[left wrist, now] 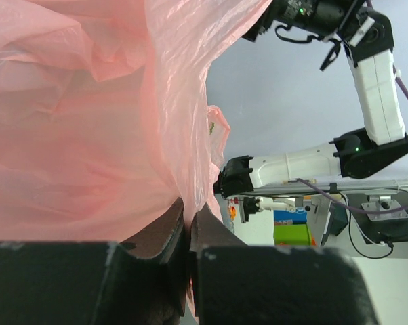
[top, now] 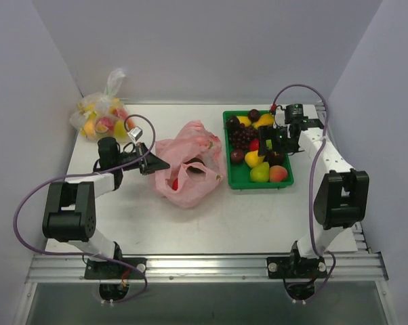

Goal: Place the fake fruits into the plastic bag and tie a complex knot

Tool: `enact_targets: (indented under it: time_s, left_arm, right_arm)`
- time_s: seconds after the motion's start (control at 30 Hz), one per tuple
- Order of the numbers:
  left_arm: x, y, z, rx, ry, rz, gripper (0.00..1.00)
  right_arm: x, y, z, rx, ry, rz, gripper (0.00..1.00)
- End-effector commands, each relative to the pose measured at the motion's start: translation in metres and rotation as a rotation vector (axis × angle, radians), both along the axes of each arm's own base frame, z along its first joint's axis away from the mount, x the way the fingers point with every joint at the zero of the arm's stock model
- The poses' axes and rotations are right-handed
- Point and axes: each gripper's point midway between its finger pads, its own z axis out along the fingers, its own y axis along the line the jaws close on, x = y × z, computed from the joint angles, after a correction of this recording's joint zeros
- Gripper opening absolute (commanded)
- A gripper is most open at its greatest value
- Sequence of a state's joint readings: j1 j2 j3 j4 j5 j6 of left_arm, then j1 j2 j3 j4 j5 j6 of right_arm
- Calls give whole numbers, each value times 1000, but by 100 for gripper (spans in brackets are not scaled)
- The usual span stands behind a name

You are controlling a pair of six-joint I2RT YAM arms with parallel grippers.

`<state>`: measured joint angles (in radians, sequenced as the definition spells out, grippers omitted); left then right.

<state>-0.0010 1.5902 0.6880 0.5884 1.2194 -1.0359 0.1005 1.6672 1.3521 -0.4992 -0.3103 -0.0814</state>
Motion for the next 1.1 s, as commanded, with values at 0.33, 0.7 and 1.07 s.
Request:
enact_targets:
  time_s: [0.33, 0.7, 1.07]
  left_arm:
    - [-5, -7, 13, 0, -95, -40, 10]
    - [-2, -7, 12, 1, -95, -39, 10]
    - [2, -7, 10, 2, -89, -36, 10]
  right_arm:
    - [21, -14, -10, -34, 23, -10, 90]
    - [10, -30, 9, -100, -49, 62, 85]
    - [22, -53, -42, -213, 56, 49, 79]
